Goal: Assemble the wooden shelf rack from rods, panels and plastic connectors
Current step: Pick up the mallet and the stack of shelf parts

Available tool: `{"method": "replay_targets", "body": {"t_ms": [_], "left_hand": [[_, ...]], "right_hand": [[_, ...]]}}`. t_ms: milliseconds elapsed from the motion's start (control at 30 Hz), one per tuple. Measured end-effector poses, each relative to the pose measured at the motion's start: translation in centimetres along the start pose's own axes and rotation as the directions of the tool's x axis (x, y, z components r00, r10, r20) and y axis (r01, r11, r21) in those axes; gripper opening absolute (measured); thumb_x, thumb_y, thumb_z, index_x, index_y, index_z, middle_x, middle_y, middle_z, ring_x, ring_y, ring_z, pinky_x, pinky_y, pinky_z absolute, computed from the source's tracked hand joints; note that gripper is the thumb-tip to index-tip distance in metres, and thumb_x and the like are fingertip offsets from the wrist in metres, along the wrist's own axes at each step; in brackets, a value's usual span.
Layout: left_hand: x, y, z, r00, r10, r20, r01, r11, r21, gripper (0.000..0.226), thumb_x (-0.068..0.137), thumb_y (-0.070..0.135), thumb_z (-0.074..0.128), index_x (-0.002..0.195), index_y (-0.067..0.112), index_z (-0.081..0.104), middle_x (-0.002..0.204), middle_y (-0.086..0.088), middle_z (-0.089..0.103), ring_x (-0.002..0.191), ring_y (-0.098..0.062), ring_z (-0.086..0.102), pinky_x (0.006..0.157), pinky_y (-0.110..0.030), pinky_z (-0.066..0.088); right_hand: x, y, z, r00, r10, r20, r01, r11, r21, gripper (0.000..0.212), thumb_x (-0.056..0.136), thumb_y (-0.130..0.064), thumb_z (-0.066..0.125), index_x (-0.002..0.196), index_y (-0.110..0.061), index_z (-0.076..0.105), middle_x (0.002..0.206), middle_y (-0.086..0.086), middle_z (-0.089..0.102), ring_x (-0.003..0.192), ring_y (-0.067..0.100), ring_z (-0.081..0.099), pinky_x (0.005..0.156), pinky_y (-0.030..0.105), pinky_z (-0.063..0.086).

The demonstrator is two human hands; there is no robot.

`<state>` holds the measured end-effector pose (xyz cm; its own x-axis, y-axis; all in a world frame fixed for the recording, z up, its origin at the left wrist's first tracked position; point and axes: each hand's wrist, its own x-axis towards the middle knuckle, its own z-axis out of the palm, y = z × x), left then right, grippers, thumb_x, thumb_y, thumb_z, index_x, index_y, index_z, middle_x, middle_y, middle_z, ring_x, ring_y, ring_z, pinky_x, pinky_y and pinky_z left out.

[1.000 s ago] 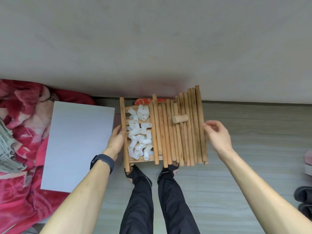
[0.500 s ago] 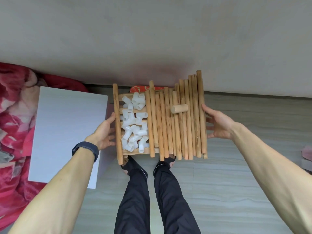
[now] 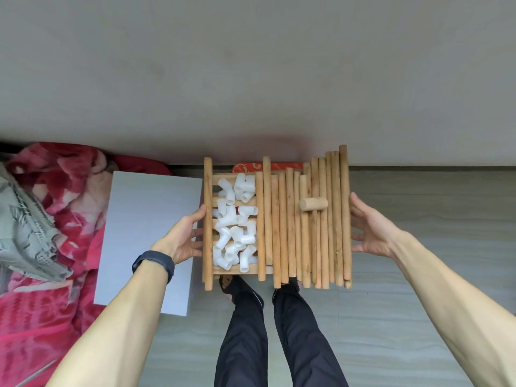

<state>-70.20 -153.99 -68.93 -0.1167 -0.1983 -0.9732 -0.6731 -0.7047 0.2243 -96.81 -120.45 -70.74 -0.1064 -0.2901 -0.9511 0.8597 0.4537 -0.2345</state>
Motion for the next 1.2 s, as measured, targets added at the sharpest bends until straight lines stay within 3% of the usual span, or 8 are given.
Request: {"method": "replay_targets", "body": {"t_ms": [100,300,400,600,700,900,1033,1200], "left_hand": [[-3.4,0.8,-0.2,1.000,0.020,-0.004,-0.019,0.999,0.039,0.042,0.092,0.060,0.060,0.115,0.025,0.067,0.126,-0.016,0.063,0.113,-0.042,0.063,0.096,-0.064,0.051],[-11.0,0.5,-0.5,0.998,0.057,0.024,-0.059,0.995,0.076,0.045,0.092,0.061,0.060,0.123,0.028,0.063,0.127,-0.017,0.062,0.112,-0.043,0.063,0.090,-0.066,0.052],[-14.8,-0.6,-0.4,0.996,0.067,0.052,-0.071,0.993,0.089,0.053,0.091,0.063,0.060,0.132,0.029,0.058,0.128,-0.017,0.061,0.113,-0.044,0.062,0.090,-0.066,0.052],[-20.4,-2.7,-0.3,0.986,0.096,0.139,-0.123,0.971,0.203,0.059,0.085,0.067,0.065,0.130,0.030,0.059,0.127,-0.017,0.062,0.110,-0.043,0.065,0.081,-0.059,0.058],[-22.2,-3.7,-0.2,0.979,0.103,0.176,-0.152,0.945,0.290,0.061,0.081,0.069,0.068,0.127,0.029,0.061,0.123,-0.017,0.066,0.106,-0.043,0.067,0.077,-0.057,0.060],[-25.3,-6.0,2.2,0.960,0.136,0.244,-0.240,0.848,0.473,0.063,0.078,0.071,0.069,0.121,0.025,0.066,0.110,-0.019,0.072,0.087,-0.040,0.075,0.073,-0.059,0.060],[-27.5,-8.4,6.3,0.950,0.097,0.296,-0.267,0.745,0.612,0.077,0.074,0.072,0.071,0.128,0.019,0.062,0.111,-0.022,0.072,0.091,-0.044,0.073,0.073,-0.056,0.060],[-30.5,-13.2,14.7,0.925,0.045,0.377,-0.332,0.574,0.749,0.071,0.076,0.068,0.072,0.129,0.022,0.063,0.107,-0.019,0.072,0.090,-0.041,0.073,0.083,-0.060,0.057]], "right_hand": [[-3.5,0.4,0.7,1.000,-0.025,-0.013,0.026,1.000,0.009,0.077,0.073,-0.074,0.072,0.137,-0.032,0.062,0.150,0.005,0.049,0.135,0.038,0.047,0.092,0.065,0.052],[-12.6,1.1,1.9,0.994,-0.085,-0.073,0.084,0.996,-0.019,0.089,0.065,-0.073,0.077,0.139,-0.027,0.059,0.154,0.008,0.045,0.135,0.040,0.044,0.070,0.054,0.059],[-16.9,2.4,1.9,0.988,-0.122,-0.097,0.120,0.992,-0.024,0.091,0.064,-0.073,0.078,0.139,-0.024,0.059,0.152,0.009,0.047,0.120,0.035,0.052,0.061,0.051,0.060],[-24.2,7.5,1.3,0.962,-0.200,-0.184,0.202,0.979,-0.008,0.083,0.062,-0.076,0.077,0.126,-0.025,0.067,0.133,0.006,0.058,0.119,0.035,0.059,0.086,0.065,0.055],[-27.3,12.0,1.1,0.947,-0.214,-0.240,0.233,0.971,0.052,0.081,0.063,-0.076,0.077,0.124,-0.024,0.070,0.129,0.007,0.063,0.117,0.036,0.061,0.088,0.064,0.055],[-33.4,22.8,-0.1,0.928,-0.220,-0.301,0.296,0.925,0.237,0.082,0.062,-0.076,0.079,0.127,-0.028,0.068,0.129,0.009,0.064,0.113,0.039,0.064,0.082,0.057,0.061],[-36.8,31.4,-1.6,0.908,-0.209,-0.363,0.350,0.855,0.382,0.078,0.065,-0.075,0.079,0.126,-0.027,0.069,0.129,0.010,0.065,0.113,0.041,0.065,0.085,0.058,0.059],[-41.1,42.1,-4.4,0.881,-0.148,-0.450,0.402,0.734,0.547,0.079,0.063,-0.076,0.079,0.123,-0.025,0.071,0.128,0.012,0.066,0.112,0.041,0.065,0.079,0.054,0.061]]}}
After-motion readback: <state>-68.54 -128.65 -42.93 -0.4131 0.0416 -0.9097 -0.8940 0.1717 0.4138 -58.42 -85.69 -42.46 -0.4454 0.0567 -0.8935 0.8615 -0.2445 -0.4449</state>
